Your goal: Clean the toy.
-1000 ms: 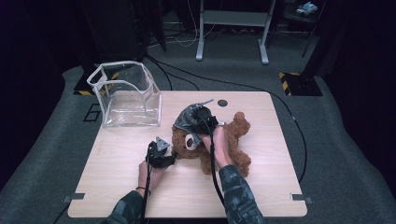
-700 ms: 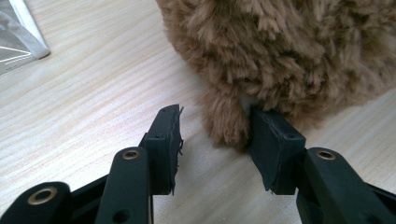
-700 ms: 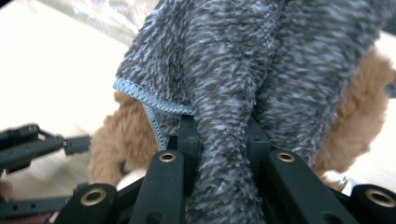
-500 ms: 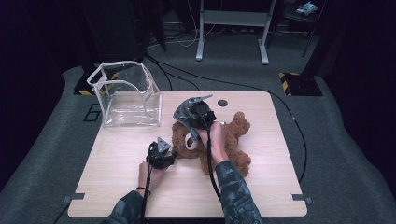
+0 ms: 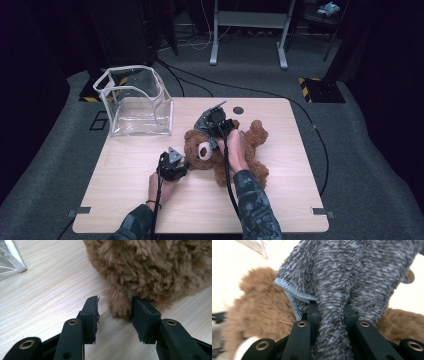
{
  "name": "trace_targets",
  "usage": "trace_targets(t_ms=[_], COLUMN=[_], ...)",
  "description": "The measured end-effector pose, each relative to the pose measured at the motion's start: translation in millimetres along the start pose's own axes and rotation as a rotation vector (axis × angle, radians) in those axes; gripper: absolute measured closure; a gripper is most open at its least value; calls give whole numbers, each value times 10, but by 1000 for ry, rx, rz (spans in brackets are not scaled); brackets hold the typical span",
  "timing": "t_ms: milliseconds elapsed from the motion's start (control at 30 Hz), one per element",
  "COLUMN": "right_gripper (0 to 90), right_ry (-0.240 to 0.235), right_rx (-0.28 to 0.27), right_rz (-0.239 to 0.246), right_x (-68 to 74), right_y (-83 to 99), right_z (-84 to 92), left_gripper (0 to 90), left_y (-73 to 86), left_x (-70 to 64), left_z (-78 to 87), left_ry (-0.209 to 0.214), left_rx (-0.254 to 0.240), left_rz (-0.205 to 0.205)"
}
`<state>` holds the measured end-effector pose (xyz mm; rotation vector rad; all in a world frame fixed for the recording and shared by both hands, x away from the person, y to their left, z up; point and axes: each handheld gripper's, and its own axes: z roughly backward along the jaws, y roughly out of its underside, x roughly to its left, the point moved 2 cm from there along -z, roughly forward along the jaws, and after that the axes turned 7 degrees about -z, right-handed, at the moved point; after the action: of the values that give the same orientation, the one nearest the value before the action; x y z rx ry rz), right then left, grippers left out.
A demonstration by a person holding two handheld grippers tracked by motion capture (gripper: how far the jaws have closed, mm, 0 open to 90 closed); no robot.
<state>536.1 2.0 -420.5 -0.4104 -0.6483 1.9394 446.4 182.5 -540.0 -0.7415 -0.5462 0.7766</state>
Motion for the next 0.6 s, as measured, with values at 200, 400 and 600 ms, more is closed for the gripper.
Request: trace_targets(t_ms=[200, 400, 600], right_gripper=[748, 748, 747], right_ry=[-133, -95, 18], right_rx=[-100, -17, 29], right_rz=[3, 52, 48], right_x=[224, 374, 135], right_y=[-98, -79, -40], right_z=[168, -73, -44], left_gripper=[565, 565, 565], left_y=[-2, 1, 1], left_x=[-9, -6, -3], left_z=[-2, -1, -2], left_ry=[-3, 1, 2], left_rx=[-4, -1, -2], left_rz=[5, 6, 5])
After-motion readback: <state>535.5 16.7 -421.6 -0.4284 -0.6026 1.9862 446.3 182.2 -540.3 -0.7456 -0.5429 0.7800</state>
